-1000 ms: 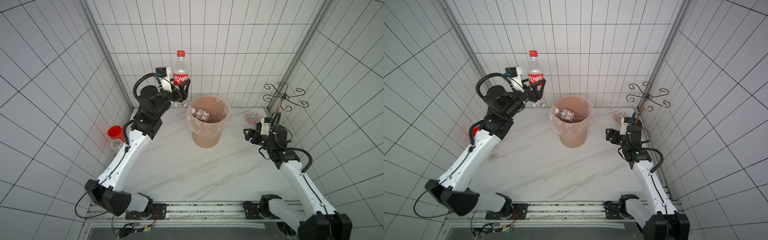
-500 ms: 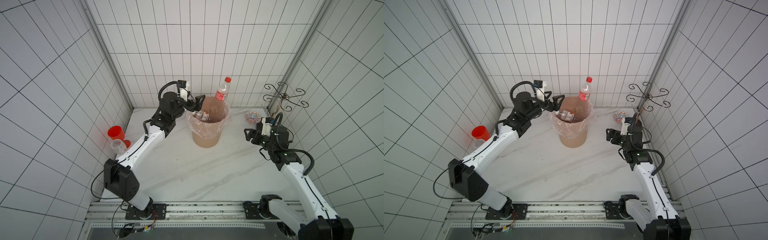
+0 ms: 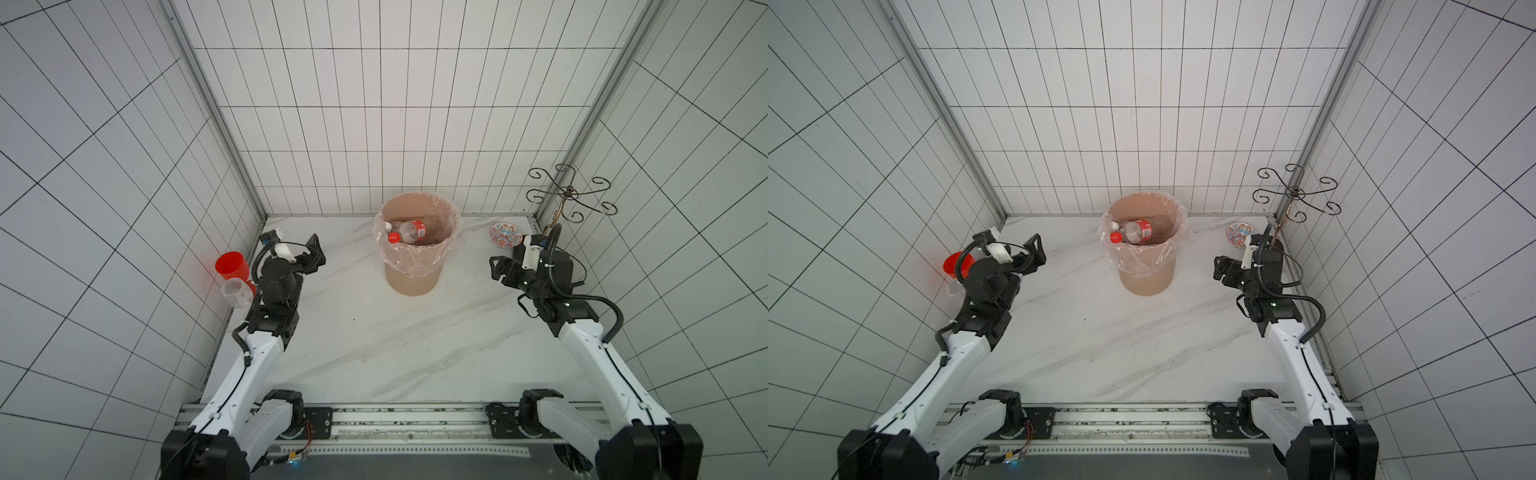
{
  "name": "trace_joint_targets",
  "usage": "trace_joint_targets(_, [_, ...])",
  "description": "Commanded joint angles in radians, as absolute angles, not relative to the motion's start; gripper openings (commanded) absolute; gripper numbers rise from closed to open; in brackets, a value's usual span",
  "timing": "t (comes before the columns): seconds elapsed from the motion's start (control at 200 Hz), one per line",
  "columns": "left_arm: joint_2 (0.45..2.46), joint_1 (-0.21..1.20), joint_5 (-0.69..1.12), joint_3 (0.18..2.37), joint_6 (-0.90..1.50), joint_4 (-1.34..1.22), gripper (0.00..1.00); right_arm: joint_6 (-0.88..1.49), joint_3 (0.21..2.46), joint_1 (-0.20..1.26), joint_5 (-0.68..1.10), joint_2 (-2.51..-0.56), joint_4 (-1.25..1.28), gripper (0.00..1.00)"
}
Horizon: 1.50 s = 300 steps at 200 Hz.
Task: Throw the plastic bottles in the bin
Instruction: Reset both arms
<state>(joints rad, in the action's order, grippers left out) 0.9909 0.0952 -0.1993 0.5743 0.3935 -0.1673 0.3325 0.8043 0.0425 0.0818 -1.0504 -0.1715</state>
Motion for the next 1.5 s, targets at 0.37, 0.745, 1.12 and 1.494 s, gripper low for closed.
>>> trace_joint_targets(0.37, [1.089, 0.091, -0.565, 0.355, 0.342, -0.479, 0.97, 0.333, 0.635, -0.005, -0.377, -1.166, 0.173, 0.95])
trace_joint_targets(0.745, [1.296, 0.095, -0.542, 0.303, 0.187, -0.760, 0.97, 0.189, 0.352, -0.012, -0.604, -1.356, 0.870, 1.00])
trace_joint_targets(1.12, [1.592, 0.090, -0.329, 0.262, 0.022, -1.201, 0.97, 0.033, 0.230, -0.011, -0.239, -1.508, 1.261, 1.00])
trace_joint_targets(1.494, [1.588, 0.113, -0.348, 0.329, 0.000, -1.076, 0.97, 0.038, 0.203, -0.013, -0.245, -1.546, 1.365, 1.00])
